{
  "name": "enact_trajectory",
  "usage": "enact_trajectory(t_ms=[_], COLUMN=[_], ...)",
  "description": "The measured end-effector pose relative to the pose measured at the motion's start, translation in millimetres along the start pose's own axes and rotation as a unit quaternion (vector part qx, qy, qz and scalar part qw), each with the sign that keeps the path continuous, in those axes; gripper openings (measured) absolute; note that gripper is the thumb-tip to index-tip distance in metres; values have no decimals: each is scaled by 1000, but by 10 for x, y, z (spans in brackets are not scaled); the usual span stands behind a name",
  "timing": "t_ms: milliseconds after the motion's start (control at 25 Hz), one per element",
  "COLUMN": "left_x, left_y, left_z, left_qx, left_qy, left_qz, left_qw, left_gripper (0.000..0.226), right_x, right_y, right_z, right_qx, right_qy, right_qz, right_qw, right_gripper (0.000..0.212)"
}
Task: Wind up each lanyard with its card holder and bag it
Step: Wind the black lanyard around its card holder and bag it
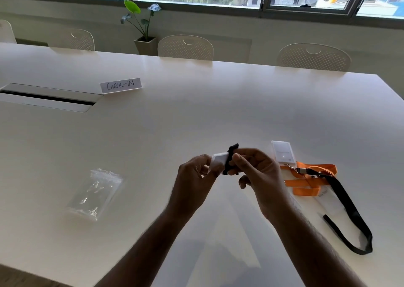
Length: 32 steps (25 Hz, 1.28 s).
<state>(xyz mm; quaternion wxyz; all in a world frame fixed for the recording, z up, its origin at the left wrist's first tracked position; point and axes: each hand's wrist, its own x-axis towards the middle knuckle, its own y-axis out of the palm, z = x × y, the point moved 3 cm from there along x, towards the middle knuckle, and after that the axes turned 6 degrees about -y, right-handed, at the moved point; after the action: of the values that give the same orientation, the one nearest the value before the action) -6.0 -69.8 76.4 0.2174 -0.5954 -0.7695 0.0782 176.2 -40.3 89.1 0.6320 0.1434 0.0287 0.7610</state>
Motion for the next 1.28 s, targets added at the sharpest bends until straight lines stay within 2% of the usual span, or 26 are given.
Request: enact_trajectory(t_ms=[120, 200, 360, 440, 480, 520, 600, 640, 760, 840, 960, 1120, 1200, 1280], left_x=[-4, -14, -18, -18, -19, -21, -29, -33, -41, -63, -84, -99, -85, -47], left_y=[-10, -22, -98, -151, -179, -206, -225, -230, -224, -212, -219, -353, -528, -775], left_z=[16, 36, 56, 71, 85, 104, 163, 206, 334, 393, 442, 521, 560, 629], left_qx=[4, 5, 9, 6, 6, 3, -19, -34, -76, -112, -123, -118, -99, -9], left_qy=[-3, -10, -10, -14, -16, -19, -35, -54, -104, -122, -145, -182, -186, -152], left_qz=[7, 10, 23, 35, 41, 49, 71, 82, 92, 97, 110, 116, 83, 15], left_qw=[1000, 1000, 1000, 999, 999, 999, 997, 995, 987, 982, 976, 969, 974, 988], left_gripper=[15, 15, 7, 6, 6, 7, 10, 12, 18, 15, 9, 18, 26, 24], right_x=[12, 39, 87, 109, 119, 125, 125, 126, 121, 82, 5, -63, -81, -92], right_y=[0, -20, -62, -83, -84, -85, -81, -73, -88, -80, -71, -6, 27, 49], right_z=[-22, -8, 29, 15, -5, -45, -151, -208, -397, -506, -665, -823, -877, -907], right_qx=[-92, -191, -404, -460, -461, -430, -289, -237, -209, -174, -44, -6, -17, -19], right_qy=[-55, -97, -178, -201, -198, -176, -75, -36, -22, -19, 45, 77, 81, 83], right_qz=[10, 14, 58, 78, 95, 116, 145, 141, 117, 108, 86, 69, 57, 49], right_qw=[994, 977, 896, 861, 860, 878, 943, 960, 971, 979, 994, 995, 995, 995], right_gripper=[26, 35, 26, 25, 24, 24, 29, 30, 24, 35, 57, 38, 32, 31])
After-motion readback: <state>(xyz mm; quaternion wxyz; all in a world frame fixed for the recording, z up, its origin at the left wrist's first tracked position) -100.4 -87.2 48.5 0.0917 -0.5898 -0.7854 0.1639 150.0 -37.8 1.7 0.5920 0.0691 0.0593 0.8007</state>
